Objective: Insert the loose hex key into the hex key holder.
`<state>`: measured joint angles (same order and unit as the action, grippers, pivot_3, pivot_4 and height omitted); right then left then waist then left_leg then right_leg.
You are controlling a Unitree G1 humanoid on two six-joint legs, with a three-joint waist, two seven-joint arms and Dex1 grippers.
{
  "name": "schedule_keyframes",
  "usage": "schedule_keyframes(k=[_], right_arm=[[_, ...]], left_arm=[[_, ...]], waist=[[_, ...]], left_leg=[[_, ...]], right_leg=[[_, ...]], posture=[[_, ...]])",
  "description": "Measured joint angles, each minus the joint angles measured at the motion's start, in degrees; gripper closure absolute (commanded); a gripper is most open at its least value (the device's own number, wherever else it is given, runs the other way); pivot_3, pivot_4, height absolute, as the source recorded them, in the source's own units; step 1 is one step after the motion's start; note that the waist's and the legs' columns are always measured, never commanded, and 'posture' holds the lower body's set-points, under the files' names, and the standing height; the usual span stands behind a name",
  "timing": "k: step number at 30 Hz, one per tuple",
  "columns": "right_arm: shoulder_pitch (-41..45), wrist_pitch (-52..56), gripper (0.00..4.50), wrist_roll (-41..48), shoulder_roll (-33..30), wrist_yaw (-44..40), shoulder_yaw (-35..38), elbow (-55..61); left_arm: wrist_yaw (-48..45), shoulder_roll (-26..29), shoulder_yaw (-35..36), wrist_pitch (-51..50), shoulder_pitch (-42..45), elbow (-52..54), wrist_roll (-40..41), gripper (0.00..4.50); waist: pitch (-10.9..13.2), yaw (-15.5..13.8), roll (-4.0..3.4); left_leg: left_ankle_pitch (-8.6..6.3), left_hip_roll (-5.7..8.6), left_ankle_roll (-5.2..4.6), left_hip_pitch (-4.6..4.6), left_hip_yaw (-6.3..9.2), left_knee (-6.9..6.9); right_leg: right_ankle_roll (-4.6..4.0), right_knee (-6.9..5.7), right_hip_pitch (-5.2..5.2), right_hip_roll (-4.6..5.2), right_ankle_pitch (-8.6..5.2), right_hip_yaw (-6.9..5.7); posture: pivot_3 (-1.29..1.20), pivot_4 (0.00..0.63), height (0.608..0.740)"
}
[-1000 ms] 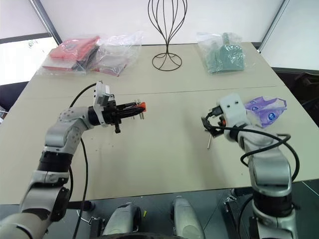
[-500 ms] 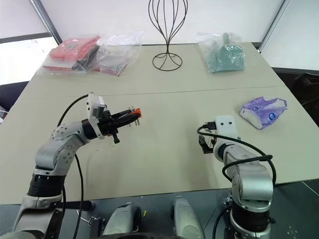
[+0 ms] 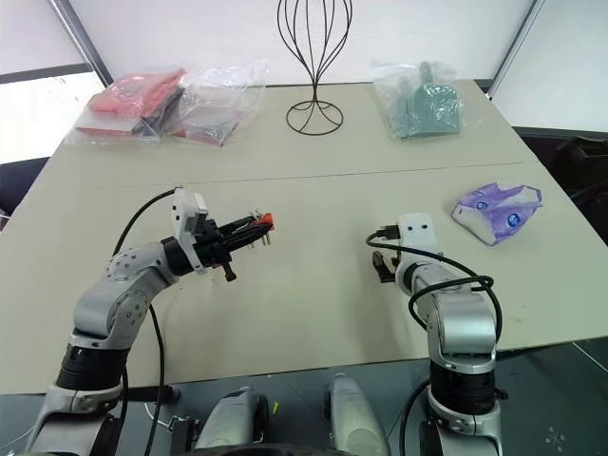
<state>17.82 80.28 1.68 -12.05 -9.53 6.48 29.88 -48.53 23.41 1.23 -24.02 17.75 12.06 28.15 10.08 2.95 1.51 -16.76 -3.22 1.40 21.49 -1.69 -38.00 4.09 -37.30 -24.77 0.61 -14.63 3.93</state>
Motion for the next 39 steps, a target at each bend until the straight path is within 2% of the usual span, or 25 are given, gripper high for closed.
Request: schedule_keyframes(k=[5,6,14,20,24,28,32,39], right_arm=[[0.09,0.13,4.29,1.35,-0.07,-0.26,-0.43,-0.86],[0.20,0.23,4.46,1.46,-0.06,-0.21,-0.36,-1.01],[0.24,0.56,4.46,2.36,0.12,0.10,1.06,-1.39],[3.98,-7.98,4.46,3.61,-0.59,-0.09,3.46,-6.15],[14.21,-22.06,4.46,7.24,-1.17,-3.58,6.85,-7.23],[16.41,-29.11,4.46,14.18,2.56,-7.87,7.63,-6.86],[16.54,-34.83,4.46,18.63,4.86,-11.91,4.04,-7.06],[17.94,-42.42,4.46,20.05,8.34,-11.51,0.57,-9.48]], left_arm=[[1.04,0.01,0.02,0.92,-0.69,0.04,-0.02,4.50],[1.25,0.02,0.05,1.04,-0.74,0.03,-0.02,4.50],[1.74,0.06,0.05,2.69,-0.73,-0.31,-0.49,4.50],[0.30,1.31,0.05,3.07,0.99,-3.56,-0.51,4.50],[-6.18,4.32,-0.64,1.07,5.30,-7.44,0.90,4.50],[-14.08,6.40,-2.57,-2.44,10.98,-14.41,2.50,4.50],[-19.53,4.22,-3.94,-2.86,20.90,-25.72,2.25,4.50],[-25.41,-0.38,-5.56,1.76,30.70,-38.04,-1.10,4.50]], waist=[[-0.05,-0.30,0.08],[-0.10,-0.38,0.16],[-0.17,-0.45,0.28],[0.03,-0.30,0.13],[0.21,0.14,-0.06],[0.20,0.09,-0.06],[0.20,-0.53,-0.08],[0.20,-0.43,-0.08]], left_leg=[[0.00,0.00,0.00,-0.04,0.00,-0.01],[0.00,0.01,0.00,-0.06,0.02,-0.02],[0.00,0.08,0.00,-0.04,0.08,-0.04],[0.00,0.20,0.00,0.01,0.10,-0.05],[0.00,0.23,-0.01,0.09,0.24,0.15],[-0.02,0.25,-0.05,0.15,0.28,0.61],[0.00,0.26,-0.03,1.04,0.30,0.39],[-0.02,0.32,-0.05,1.19,0.28,0.15]], right_leg=[[-0.15,0.08,0.10,0.02,-0.08,0.00],[-0.16,0.10,0.15,0.02,-0.09,0.00],[-0.17,0.22,0.25,0.06,-0.09,0.00],[-0.09,0.20,0.16,0.06,-0.05,0.09],[0.26,0.20,0.01,-0.05,0.03,0.08],[0.32,0.24,-0.18,-0.03,-0.05,0.03],[0.33,0.15,-0.95,0.01,-0.04,-0.04],[0.34,0.19,-0.95,0.10,-0.04,-0.03]], posture=[[0.00,0.150,0.740],[0.00,0.150,0.740],[0.00,0.150,0.740],[0.00,0.150,0.740],[0.00,0.150,0.740],[0.00,0.150,0.740],[0.00,0.150,0.740],[0.00,0.150,0.740]])
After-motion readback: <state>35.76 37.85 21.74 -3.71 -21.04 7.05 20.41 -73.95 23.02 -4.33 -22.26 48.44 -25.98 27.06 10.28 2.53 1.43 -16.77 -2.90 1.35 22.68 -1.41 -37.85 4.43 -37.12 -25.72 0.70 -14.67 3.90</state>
